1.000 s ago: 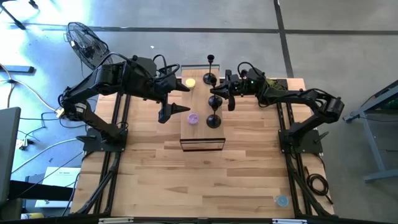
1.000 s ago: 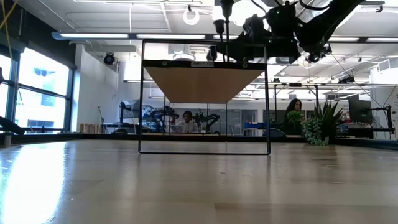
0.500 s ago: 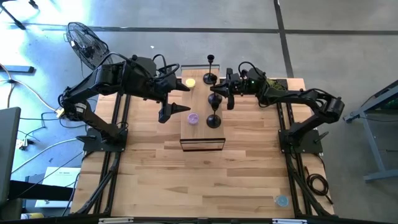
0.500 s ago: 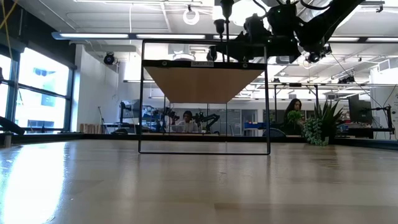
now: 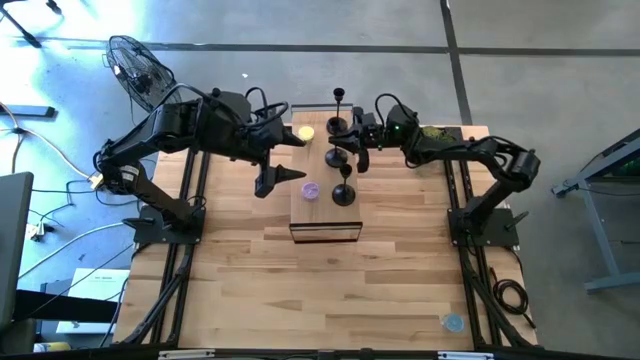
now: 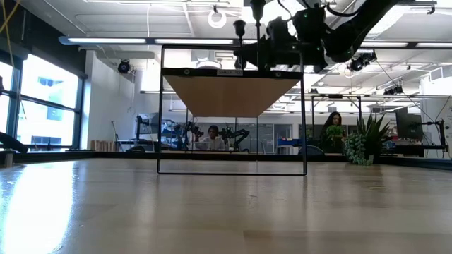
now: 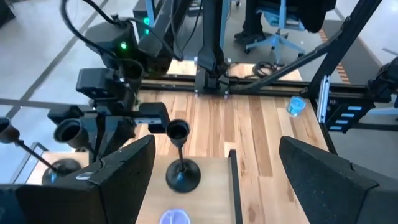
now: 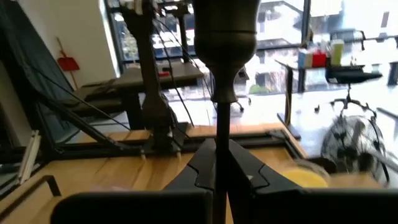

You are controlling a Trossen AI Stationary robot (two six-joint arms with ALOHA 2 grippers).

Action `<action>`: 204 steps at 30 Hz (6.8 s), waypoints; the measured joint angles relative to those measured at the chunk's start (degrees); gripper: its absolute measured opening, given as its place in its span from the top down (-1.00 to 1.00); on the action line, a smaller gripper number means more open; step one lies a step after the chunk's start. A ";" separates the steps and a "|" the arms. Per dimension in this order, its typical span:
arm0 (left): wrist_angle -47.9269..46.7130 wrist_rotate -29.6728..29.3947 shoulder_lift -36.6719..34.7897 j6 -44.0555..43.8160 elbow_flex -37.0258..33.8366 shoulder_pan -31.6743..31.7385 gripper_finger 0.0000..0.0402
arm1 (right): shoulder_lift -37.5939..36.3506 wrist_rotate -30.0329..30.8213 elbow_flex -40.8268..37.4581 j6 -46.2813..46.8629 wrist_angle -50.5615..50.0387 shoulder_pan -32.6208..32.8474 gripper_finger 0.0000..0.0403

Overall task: Pick & Place candle stick holders
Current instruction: Put the candle holder on the shelf aligned with the other candle holder on the shelf, then put the blue scented candle on the shelf aligned with the scented candle on the shelf

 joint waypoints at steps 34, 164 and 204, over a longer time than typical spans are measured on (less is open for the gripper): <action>-0.63 0.04 0.00 -0.02 0.00 0.00 -0.68 | -0.07 -1.66 -0.33 -0.08 -8.02 0.04 0.64; 4.96 9.63 -0.26 -2.62 -4.81 -19.04 -0.68 | -41.57 43.89 10.75 22.93 -51.60 61.60 -0.03; 25.20 11.52 1.27 -6.21 -16.52 -19.55 -0.68 | -24.32 71.77 10.82 59.27 -62.32 86.68 -0.04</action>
